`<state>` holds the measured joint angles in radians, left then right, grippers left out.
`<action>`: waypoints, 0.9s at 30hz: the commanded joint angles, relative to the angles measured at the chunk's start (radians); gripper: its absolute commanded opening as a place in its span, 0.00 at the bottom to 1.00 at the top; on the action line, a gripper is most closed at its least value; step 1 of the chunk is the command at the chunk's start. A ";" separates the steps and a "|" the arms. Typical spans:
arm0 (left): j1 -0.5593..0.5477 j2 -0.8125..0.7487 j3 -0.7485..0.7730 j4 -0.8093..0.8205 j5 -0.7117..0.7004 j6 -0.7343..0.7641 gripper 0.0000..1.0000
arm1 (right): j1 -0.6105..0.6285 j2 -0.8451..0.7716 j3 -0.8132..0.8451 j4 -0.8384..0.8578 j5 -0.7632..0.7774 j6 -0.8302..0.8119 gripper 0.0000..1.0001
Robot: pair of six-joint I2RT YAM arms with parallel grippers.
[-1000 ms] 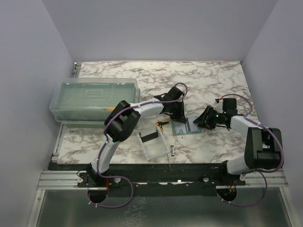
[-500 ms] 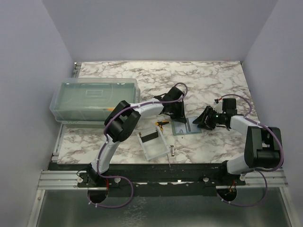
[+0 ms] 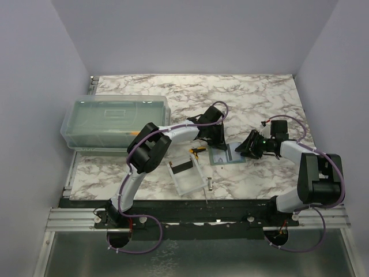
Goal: Put the credit cards into the card holder
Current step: Turn over the card slot in the card holder.
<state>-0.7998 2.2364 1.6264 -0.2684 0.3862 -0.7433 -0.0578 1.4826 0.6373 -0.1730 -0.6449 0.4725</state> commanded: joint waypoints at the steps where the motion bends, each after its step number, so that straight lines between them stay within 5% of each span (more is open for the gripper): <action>1: 0.001 0.009 -0.015 0.003 -0.001 0.010 0.07 | 0.004 -0.029 0.003 -0.001 -0.019 0.000 0.47; 27: -0.001 0.017 -0.008 0.008 0.002 0.008 0.06 | 0.012 -0.019 -0.044 0.109 -0.155 0.088 0.53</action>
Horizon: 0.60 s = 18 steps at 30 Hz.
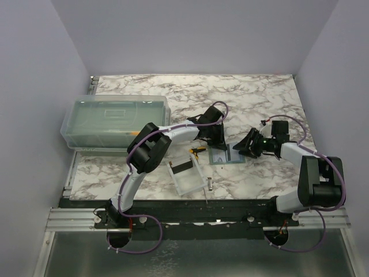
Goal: Put the credit cards into the card holder
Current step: Turn over the card slot in the card holder.
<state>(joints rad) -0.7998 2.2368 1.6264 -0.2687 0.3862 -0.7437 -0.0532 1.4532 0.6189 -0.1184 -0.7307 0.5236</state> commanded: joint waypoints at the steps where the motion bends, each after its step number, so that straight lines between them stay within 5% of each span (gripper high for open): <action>1: -0.001 0.016 -0.009 0.008 0.002 0.009 0.06 | 0.006 0.012 -0.031 0.073 -0.091 0.053 0.53; 18: 0.001 -0.050 -0.031 0.009 -0.016 0.006 0.08 | 0.042 0.038 -0.057 0.244 -0.192 0.197 0.54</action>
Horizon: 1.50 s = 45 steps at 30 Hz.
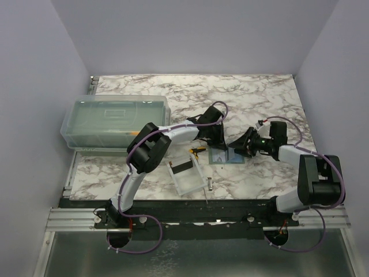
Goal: Put the credit cards into the card holder
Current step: Turn over the card slot in the card holder.
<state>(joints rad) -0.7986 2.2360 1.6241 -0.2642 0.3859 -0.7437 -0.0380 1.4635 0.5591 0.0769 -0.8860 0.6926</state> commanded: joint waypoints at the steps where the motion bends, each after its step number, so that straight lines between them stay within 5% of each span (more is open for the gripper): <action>1: 0.000 -0.061 -0.035 0.005 -0.020 0.006 0.10 | 0.034 0.034 0.007 0.050 -0.033 0.029 0.54; 17: 0.067 -0.416 -0.187 -0.050 -0.026 0.008 0.18 | 0.171 0.089 0.082 0.020 0.024 0.031 0.54; 26: 0.022 -0.284 -0.124 -0.059 0.025 0.023 0.18 | 0.147 0.046 0.196 -0.346 0.400 -0.187 0.51; 35: -0.019 -0.152 -0.063 -0.059 -0.020 0.016 0.18 | 0.116 0.108 0.162 -0.344 0.612 -0.125 0.39; 45: -0.020 -0.237 -0.077 -0.071 -0.037 0.031 0.19 | -0.110 0.041 0.066 -0.376 0.729 -0.058 0.38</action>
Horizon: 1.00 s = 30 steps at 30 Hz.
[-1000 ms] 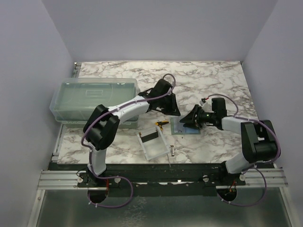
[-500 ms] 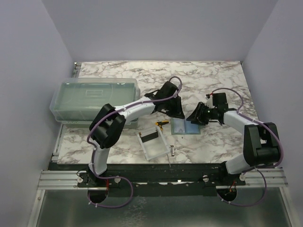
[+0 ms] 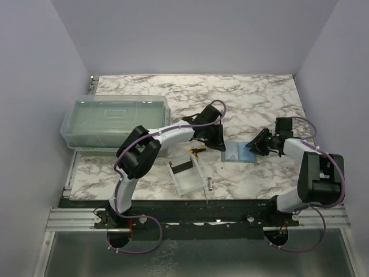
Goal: Put the credit cards into the card holder
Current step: Turn over the card slot in the card holder, then pick up the credit card from the storage box.
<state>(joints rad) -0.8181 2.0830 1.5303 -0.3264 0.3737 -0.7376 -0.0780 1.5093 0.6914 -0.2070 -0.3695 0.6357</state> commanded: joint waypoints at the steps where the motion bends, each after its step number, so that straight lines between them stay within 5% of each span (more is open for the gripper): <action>1: 0.002 -0.098 0.019 -0.019 -0.028 0.034 0.20 | -0.071 -0.019 -0.062 -0.108 0.232 0.007 0.38; 5: 0.014 -0.180 -0.007 -0.062 -0.058 0.071 0.26 | -0.067 -0.126 -0.035 -0.123 0.176 -0.081 0.43; 10: 0.069 -0.339 -0.098 -0.090 -0.086 0.099 0.38 | 0.059 -0.328 0.053 -0.185 0.204 -0.168 0.61; 14: 0.125 -0.485 -0.172 -0.118 -0.119 0.135 0.55 | 0.199 -0.341 0.152 -0.251 0.193 -0.211 0.64; 19: 0.123 -0.609 -0.249 -0.216 -0.163 0.295 0.71 | 0.216 -0.358 0.176 -0.254 0.058 -0.203 0.64; 22: 0.071 -0.676 -0.276 -0.345 -0.267 0.414 0.82 | 0.216 -0.367 0.179 -0.262 0.039 -0.213 0.64; 30: -0.103 -0.678 -0.333 -0.479 -0.499 0.597 0.86 | 0.216 -0.406 0.154 -0.254 0.025 -0.210 0.64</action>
<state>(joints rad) -0.8497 1.3895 1.2266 -0.7097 0.0463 -0.2737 0.1402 1.1324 0.8574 -0.4423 -0.3058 0.4419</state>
